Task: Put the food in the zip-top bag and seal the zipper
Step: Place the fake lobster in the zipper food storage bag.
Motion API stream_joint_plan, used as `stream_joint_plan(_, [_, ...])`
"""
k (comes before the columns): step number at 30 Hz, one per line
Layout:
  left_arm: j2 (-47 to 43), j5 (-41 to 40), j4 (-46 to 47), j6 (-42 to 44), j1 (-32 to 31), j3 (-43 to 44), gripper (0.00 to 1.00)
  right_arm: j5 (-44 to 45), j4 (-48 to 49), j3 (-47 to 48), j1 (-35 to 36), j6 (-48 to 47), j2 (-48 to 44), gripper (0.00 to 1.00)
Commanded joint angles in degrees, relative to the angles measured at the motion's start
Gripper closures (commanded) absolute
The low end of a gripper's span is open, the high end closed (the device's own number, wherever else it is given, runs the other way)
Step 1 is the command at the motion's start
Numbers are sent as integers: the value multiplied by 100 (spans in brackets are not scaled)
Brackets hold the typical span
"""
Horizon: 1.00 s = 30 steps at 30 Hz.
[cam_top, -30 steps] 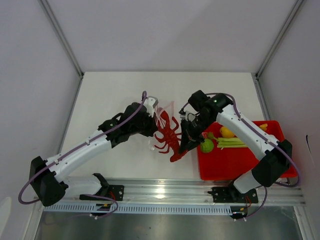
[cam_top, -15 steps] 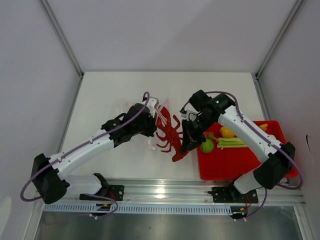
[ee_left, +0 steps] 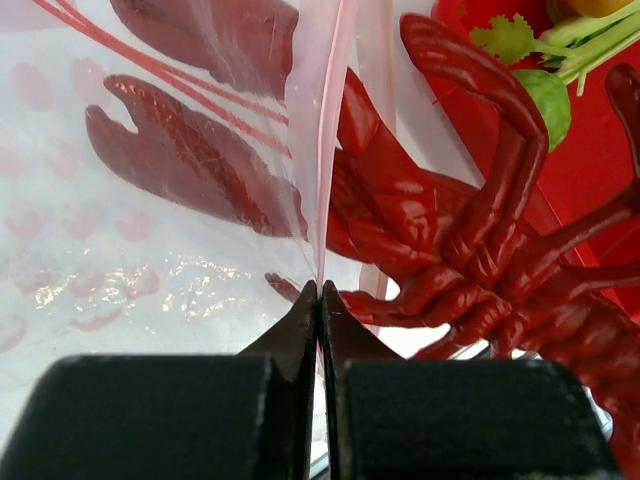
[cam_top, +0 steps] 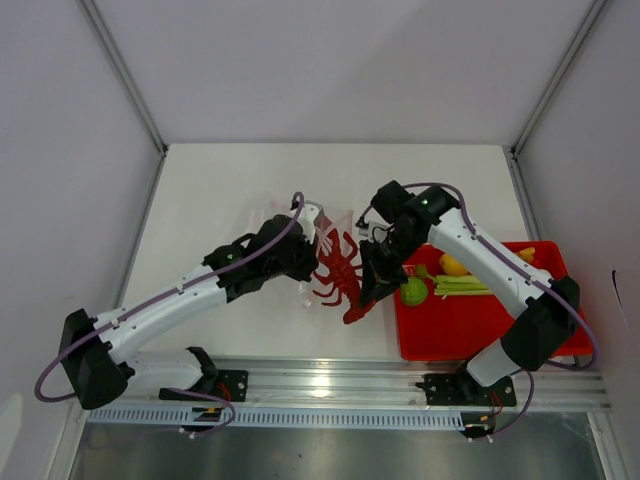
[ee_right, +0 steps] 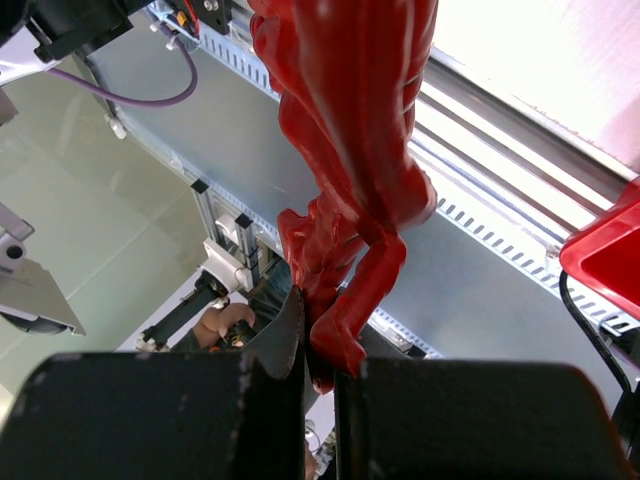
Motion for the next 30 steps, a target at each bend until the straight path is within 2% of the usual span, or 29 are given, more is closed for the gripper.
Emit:
stream_joint_plan(1, [-211, -83, 97, 36, -71, -41, 99, 163, -875, 292, 43, -138, 2, 100])
stream_joint_plan(30, [-343, 479, 343, -403, -458, 178, 100, 216, -831, 600, 44, -182, 397, 100])
